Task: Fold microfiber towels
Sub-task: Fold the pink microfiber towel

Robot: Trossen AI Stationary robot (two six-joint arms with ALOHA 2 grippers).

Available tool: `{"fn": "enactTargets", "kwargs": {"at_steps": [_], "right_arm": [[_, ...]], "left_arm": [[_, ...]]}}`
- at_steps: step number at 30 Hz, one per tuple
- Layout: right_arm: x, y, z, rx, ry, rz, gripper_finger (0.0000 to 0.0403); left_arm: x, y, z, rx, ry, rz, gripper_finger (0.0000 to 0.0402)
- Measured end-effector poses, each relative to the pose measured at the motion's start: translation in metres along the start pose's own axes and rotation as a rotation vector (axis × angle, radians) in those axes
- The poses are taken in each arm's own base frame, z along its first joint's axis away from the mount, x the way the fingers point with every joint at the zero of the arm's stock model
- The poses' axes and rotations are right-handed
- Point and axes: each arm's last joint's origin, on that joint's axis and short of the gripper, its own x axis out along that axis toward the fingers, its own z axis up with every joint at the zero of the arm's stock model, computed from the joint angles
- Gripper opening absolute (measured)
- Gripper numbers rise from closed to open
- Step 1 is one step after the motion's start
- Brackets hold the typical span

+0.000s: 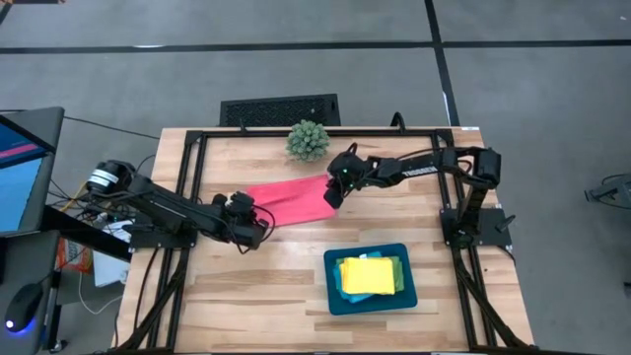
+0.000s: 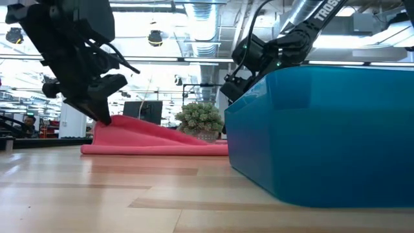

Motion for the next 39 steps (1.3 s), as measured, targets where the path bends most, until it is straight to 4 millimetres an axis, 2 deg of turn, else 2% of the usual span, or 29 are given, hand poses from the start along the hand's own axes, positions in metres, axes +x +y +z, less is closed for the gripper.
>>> {"fn": "enactTargets", "kwargs": {"at_steps": [8,16,19,24,27,30,35,39], "right_arm": [[0.0,-0.002,0.001,0.001,-0.003,-0.004,0.0135],[0.0,0.011,0.0,-0.028,-0.021,0.027,0.0136],[0.0,0.014,-0.001,-0.034,-0.017,0.032,0.0132],[0.001,0.019,-0.003,-0.046,-0.013,0.042,0.0126],[0.003,0.021,-0.006,-0.052,0.003,0.043,0.0124],[0.002,0.025,-0.006,-0.06,-0.003,0.053,0.0123],[0.002,0.027,-0.006,-0.071,-0.003,0.055,0.0123],[0.002,0.027,-0.006,-0.071,-0.004,0.055,0.0123]], "left_arm": [[0.012,-0.004,-0.008,0.043,0.009,0.067,0.0098],[0.027,-0.007,-0.013,0.073,0.029,0.121,0.0137],[0.022,-0.01,-0.007,0.098,0.028,0.103,0.0161],[0.0,-0.015,0.015,0.105,-0.022,0.031,0.0194],[-0.014,-0.011,0.027,0.129,-0.082,-0.013,0.0197],[-0.017,-0.003,0.028,0.166,-0.077,-0.038,0.0182],[-0.008,0.018,0.024,0.153,-0.021,-0.03,0.0148],[0.001,0.03,0.029,0.115,0.052,-0.099,0.0152]]}}
